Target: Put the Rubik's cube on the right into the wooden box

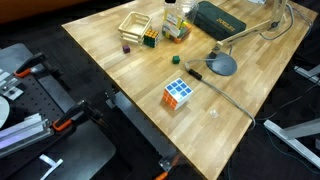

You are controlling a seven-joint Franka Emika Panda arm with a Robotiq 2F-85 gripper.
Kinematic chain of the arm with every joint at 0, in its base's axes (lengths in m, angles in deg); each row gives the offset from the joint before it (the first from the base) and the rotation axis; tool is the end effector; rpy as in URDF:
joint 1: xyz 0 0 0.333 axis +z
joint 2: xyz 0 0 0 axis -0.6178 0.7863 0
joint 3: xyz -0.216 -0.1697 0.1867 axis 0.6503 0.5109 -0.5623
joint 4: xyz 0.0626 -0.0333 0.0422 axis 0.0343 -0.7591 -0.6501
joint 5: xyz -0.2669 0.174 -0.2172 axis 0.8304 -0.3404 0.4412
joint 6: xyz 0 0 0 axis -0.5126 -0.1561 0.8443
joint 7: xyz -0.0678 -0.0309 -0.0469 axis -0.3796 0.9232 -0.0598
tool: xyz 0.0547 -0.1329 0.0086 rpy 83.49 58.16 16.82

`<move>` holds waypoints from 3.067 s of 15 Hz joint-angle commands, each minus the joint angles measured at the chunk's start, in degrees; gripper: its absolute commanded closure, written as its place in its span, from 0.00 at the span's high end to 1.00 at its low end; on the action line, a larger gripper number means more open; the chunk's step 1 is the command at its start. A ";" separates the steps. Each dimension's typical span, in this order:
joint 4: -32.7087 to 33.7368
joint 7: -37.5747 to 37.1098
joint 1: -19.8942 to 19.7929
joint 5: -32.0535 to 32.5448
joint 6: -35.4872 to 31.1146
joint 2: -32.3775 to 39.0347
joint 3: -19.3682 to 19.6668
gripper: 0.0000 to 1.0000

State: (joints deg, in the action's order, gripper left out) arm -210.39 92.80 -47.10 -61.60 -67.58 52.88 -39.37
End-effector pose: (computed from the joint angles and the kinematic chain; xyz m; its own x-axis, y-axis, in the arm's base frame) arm 0.4564 -0.1821 0.3700 0.9471 -0.2912 -0.1351 -0.2930 -0.9561 0.0069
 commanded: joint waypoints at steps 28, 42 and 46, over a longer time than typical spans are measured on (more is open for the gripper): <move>8.73 14.60 -10.33 -11.40 -4.61 24.97 0.37 1.00; 12.06 12.22 -10.58 -9.22 -4.90 32.18 -0.22 1.00; 12.22 14.18 -11.16 -8.37 -8.22 33.39 -0.43 1.00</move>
State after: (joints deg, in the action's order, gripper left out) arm -198.44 105.36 -56.46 -70.96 -73.75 85.59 -38.41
